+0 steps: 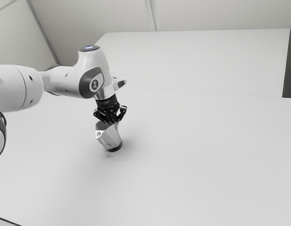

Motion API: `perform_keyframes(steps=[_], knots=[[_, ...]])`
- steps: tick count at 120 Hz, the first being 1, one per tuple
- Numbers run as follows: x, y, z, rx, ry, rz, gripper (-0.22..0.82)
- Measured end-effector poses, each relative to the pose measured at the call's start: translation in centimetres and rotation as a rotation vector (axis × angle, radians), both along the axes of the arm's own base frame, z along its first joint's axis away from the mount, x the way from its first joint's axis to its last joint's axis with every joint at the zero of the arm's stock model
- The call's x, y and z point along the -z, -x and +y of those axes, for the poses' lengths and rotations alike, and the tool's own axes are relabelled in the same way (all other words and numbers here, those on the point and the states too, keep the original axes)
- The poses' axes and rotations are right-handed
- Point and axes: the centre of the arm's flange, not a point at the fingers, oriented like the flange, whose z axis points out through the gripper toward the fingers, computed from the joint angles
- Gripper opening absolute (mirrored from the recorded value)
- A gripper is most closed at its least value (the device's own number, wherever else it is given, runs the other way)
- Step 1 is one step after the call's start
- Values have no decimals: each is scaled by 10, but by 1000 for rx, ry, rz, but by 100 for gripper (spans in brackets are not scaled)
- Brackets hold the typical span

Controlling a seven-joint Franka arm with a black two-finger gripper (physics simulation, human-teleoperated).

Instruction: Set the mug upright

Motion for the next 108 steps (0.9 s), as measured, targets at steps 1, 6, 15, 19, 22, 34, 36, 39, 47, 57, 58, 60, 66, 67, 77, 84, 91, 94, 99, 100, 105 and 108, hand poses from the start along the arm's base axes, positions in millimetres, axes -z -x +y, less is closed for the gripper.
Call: perform_keyframes(steps=[1,6,15,19,22,34,36,39,47,57,58,60,66,67,77,84,91,94,99,100,105,108], knots=[[0,0,0,-1,-1,0,-18],[1,0,0,-8,-3,1,-18],[2,1,0,-18,-11,1,-18],[3,1,0,-22,-15,2,-18],[3,1,0,-25,-17,2,-18],[7,2,0,-38,-24,11,-18],[8,2,0,-41,-26,14,-18],[10,3,0,-44,-27,18,-18],[14,4,0,-52,-32,25,-18],[16,4,1,-55,-43,29,-18],[16,4,1,-55,-44,29,-18],[17,4,1,-56,-47,31,-18],[21,4,-1,-52,-56,37,-10],[22,4,-2,-51,-57,38,-8],[25,2,-7,-43,-65,39,11],[24,0,-8,-43,-67,37,23],[23,-1,-8,-43,-69,33,32],[22,-2,-8,-44,-69,32,35],[21,-2,-8,-45,-69,29,39],[21,-3,-9,-45,-69,28,40],[18,-3,-9,-46,-67,24,44],[17,-4,-9,-47,-66,21,46]])
